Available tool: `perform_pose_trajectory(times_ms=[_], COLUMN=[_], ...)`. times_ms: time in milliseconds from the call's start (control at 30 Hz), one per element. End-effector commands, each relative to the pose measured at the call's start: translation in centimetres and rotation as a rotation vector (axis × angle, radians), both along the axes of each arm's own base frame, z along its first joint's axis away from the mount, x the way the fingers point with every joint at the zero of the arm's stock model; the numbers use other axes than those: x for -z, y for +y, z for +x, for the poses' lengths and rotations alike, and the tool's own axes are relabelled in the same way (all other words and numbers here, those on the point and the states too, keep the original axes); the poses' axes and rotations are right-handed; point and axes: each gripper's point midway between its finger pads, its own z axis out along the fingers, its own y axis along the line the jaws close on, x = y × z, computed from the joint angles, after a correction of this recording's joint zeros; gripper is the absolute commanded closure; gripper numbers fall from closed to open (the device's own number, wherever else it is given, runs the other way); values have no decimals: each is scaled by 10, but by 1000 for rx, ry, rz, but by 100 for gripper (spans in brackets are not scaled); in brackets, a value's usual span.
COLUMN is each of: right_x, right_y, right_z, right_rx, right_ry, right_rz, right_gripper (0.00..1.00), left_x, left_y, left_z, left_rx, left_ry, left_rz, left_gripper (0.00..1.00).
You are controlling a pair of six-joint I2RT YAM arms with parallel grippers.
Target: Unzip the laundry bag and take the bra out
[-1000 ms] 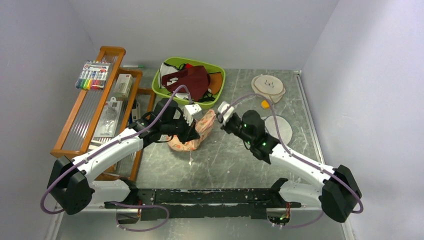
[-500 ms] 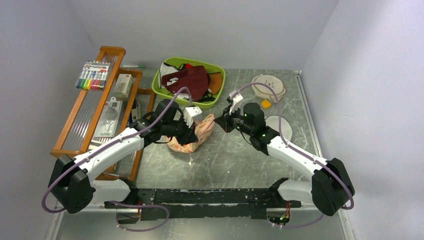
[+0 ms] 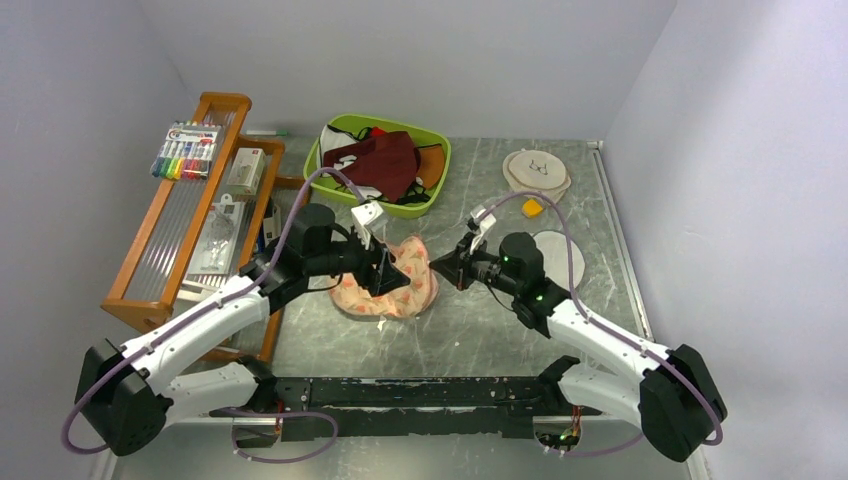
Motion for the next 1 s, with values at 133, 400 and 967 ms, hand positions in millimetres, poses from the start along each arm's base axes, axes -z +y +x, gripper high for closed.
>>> perform_pose_trajectory(times_ms=[133,400,967], right_x=[-13,-6,3], right_y=[11,10,8], right_z=[-24,-27,-34], right_rx=[-59,-54,-74], right_ry=[-32,-37,-8], right_rz=[130,108,76], right_gripper=[100,100,100], left_x=[1,24,61], left_y=[-38,-58,-47], left_z=[11,2,4], left_rx=[-163,-314,-416], left_ry=[189,91,62], left_rz=[-139,116,269], left_gripper=[21,29,61])
